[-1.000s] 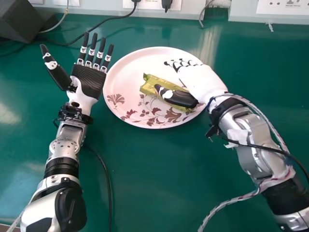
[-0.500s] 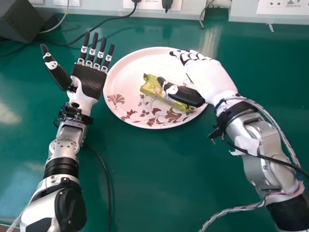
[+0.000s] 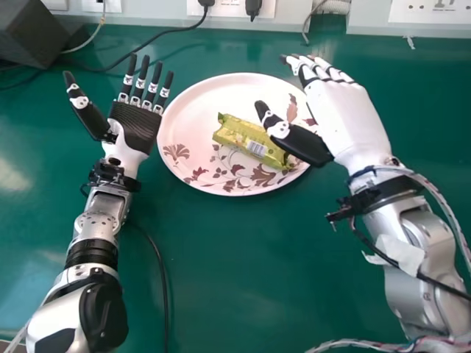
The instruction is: Pick up biscuit and place it in the plate
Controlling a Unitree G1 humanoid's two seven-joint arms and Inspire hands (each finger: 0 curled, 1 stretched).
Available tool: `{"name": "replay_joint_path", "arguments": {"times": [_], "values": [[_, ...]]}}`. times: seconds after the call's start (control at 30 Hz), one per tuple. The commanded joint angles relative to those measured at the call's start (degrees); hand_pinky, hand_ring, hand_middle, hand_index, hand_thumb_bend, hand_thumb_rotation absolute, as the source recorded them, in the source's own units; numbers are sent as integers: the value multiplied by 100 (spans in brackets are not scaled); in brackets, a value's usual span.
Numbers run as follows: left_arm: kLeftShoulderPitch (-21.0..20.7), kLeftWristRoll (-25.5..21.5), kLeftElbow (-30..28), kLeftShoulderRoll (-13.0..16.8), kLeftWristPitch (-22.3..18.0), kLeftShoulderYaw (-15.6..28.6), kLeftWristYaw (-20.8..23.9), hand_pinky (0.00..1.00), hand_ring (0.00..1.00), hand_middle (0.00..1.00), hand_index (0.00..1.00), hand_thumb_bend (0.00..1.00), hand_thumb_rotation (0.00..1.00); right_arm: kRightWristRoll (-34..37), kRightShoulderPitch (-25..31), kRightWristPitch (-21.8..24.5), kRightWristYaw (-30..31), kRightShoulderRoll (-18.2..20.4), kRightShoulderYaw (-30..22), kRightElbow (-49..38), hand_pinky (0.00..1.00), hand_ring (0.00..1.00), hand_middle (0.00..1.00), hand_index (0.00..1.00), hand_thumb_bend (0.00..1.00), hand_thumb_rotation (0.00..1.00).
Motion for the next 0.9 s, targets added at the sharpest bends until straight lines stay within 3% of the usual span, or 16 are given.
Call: {"name": "replay_joint_path", "arguments": {"times": [0.0,0.13,0.33,0.6,0.87], "values": [[126,80,356,93,-82,89,-29,95,95,100,100,100,93,-118,248,-46,-207,116,-90,-295,94,100,100,100,69,95],[44,116,593,163,-166,119,-213,95,94,98,100,100,92,-61,488,-115,-366,247,-189,-531,94,100,100,100,71,87],[-14,117,773,243,-224,171,-361,93,94,97,99,100,89,462,889,-438,-696,378,-544,-738,93,100,100,100,72,85],[-69,116,871,324,-219,251,-383,83,91,96,99,100,95,927,1421,-1007,-1285,461,-1030,-786,89,100,100,100,71,84],[-177,124,1070,431,-201,347,-341,77,90,97,98,91,90,1705,1668,-1656,-1622,547,-1429,-662,88,99,100,100,72,80]]}}
